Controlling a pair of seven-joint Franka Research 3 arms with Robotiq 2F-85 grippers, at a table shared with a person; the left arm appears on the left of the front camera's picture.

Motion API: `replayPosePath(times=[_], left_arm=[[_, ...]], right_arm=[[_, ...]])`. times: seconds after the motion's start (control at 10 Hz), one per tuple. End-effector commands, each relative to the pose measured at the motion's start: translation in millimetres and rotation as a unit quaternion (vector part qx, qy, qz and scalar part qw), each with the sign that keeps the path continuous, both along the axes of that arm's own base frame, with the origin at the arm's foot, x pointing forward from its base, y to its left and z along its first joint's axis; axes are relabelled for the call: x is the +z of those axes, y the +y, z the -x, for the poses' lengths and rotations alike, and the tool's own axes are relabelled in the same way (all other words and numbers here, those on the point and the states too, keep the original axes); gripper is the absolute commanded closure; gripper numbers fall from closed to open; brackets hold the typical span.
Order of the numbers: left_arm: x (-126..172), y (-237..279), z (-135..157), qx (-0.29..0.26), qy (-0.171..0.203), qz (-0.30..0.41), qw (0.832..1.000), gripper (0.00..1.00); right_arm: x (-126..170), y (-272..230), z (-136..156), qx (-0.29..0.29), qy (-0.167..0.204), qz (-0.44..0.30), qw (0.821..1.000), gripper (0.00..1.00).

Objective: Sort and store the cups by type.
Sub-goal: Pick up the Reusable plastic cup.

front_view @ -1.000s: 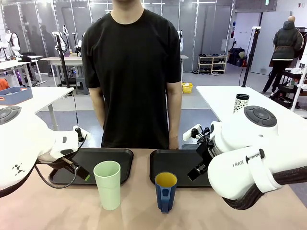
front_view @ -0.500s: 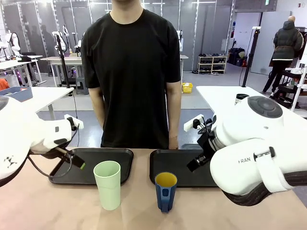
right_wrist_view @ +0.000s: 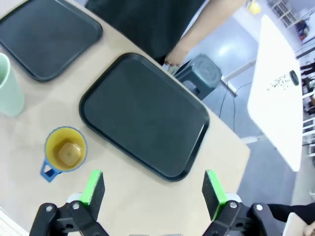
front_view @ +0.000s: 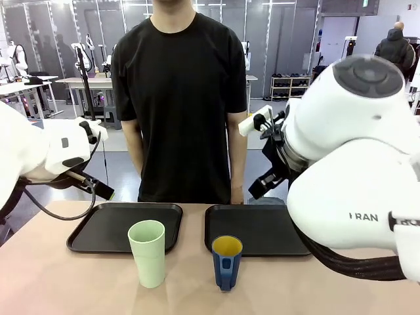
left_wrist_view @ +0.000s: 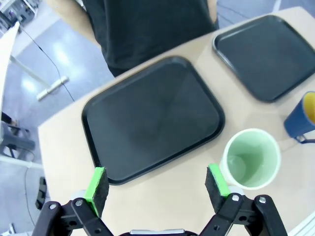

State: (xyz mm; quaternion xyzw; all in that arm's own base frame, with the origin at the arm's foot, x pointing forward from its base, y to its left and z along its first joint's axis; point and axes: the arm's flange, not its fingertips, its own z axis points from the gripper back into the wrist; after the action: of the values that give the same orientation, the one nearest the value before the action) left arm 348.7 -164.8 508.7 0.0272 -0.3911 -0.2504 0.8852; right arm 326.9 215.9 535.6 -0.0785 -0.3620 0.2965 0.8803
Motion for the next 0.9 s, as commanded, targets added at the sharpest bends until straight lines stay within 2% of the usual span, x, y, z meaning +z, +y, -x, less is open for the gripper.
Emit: replayPosePath(times=[0.0,0.4,0.5,0.6,0.7,0.8], left_arm=[[-1.6,-7.2,31.0,0.006,-0.031,-0.023,0.999,0.00],[4.2,-11.3,39.6,0.012,-0.060,-0.047,0.997,0.00],[2.2,-1.6,33.7,0.008,-0.065,-0.057,0.996,0.00],[-0.4,10.7,24.5,0.014,-0.070,-0.056,0.996,0.00],[-4.3,27.8,11.3,0.042,-0.058,-0.053,0.996,0.00],[-9.8,46.2,-5.2,0.046,-0.056,-0.048,0.996,0.00]], right_arm=[[1.0,6.9,9.0,-0.010,-0.024,0.014,1.000,0.00],[3.8,3.9,12.1,-0.014,-0.040,0.032,0.999,0.00],[-1.3,-11.9,3.9,-0.014,-0.046,0.040,0.998,0.00],[-6.5,-27.9,-6.9,-0.037,-0.030,0.022,0.999,0.00],[-12.1,-44.6,-17.3,-0.054,-0.023,0.005,0.998,0.00],[-17.9,-61.5,-27.9,-0.067,-0.014,-0.014,0.998,0.00]])
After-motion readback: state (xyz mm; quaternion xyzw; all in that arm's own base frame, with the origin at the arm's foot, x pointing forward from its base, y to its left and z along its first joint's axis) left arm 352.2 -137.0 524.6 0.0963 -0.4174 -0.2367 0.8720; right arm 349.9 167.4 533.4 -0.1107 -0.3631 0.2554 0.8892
